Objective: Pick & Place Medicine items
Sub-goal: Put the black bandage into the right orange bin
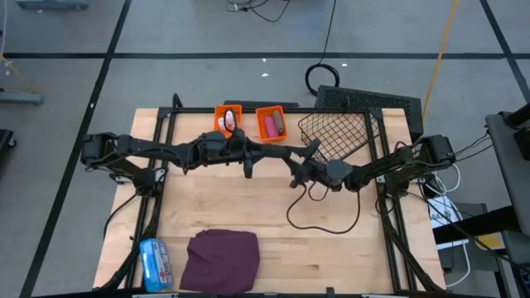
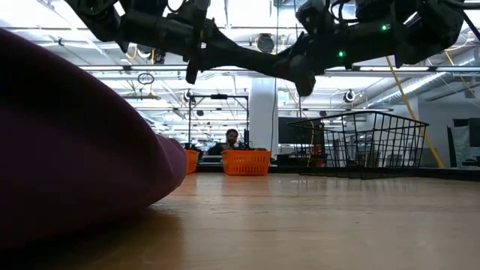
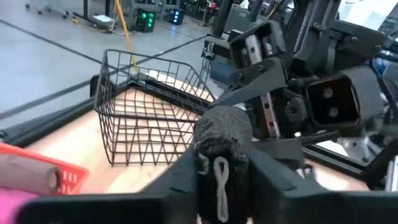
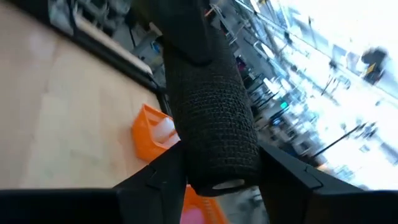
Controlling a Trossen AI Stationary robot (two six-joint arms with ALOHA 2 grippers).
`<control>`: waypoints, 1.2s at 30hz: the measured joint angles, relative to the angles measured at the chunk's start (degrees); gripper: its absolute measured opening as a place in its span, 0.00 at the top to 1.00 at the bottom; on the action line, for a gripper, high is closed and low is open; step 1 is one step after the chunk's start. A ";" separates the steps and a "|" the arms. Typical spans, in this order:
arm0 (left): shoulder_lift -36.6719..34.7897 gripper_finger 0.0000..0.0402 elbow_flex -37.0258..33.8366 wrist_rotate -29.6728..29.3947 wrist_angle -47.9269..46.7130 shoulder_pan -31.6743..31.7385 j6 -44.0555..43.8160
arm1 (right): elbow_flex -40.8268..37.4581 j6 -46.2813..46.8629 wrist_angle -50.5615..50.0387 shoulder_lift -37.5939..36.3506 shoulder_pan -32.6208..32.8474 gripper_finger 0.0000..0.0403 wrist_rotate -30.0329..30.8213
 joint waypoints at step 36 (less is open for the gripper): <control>-3.48 0.89 0.02 14.96 4.06 -0.82 23.21 | -0.07 49.54 -15.30 -14.76 -11.62 0.38 -55.84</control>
